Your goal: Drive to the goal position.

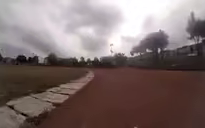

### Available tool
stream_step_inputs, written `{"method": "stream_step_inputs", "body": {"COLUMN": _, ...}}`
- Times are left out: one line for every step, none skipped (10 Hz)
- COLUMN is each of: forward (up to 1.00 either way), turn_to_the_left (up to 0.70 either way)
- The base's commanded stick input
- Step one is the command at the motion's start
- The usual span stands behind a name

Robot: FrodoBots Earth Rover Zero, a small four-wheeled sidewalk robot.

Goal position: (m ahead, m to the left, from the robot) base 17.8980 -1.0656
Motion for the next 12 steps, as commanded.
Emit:
{"method": "stream_step_inputs", "body": {"forward": 1.00, "turn_to_the_left": 0.00}}
{"method": "stream_step_inputs", "body": {"forward": 1.00, "turn_to_the_left": 0.00}}
{"method": "stream_step_inputs", "body": {"forward": 1.00, "turn_to_the_left": 0.00}}
{"method": "stream_step_inputs", "body": {"forward": 1.00, "turn_to_the_left": 0.00}}
{"method": "stream_step_inputs", "body": {"forward": 1.00, "turn_to_the_left": 0.00}}
{"method": "stream_step_inputs", "body": {"forward": 1.00, "turn_to_the_left": 0.00}}
{"method": "stream_step_inputs", "body": {"forward": 1.00, "turn_to_the_left": 0.00}}
{"method": "stream_step_inputs", "body": {"forward": 1.00, "turn_to_the_left": 0.00}}
{"method": "stream_step_inputs", "body": {"forward": 1.00, "turn_to_the_left": 0.00}}
{"method": "stream_step_inputs", "body": {"forward": 1.00, "turn_to_the_left": 0.00}}
{"method": "stream_step_inputs", "body": {"forward": 1.00, "turn_to_the_left": 0.00}}
{"method": "stream_step_inputs", "body": {"forward": 1.00, "turn_to_the_left": 0.00}}
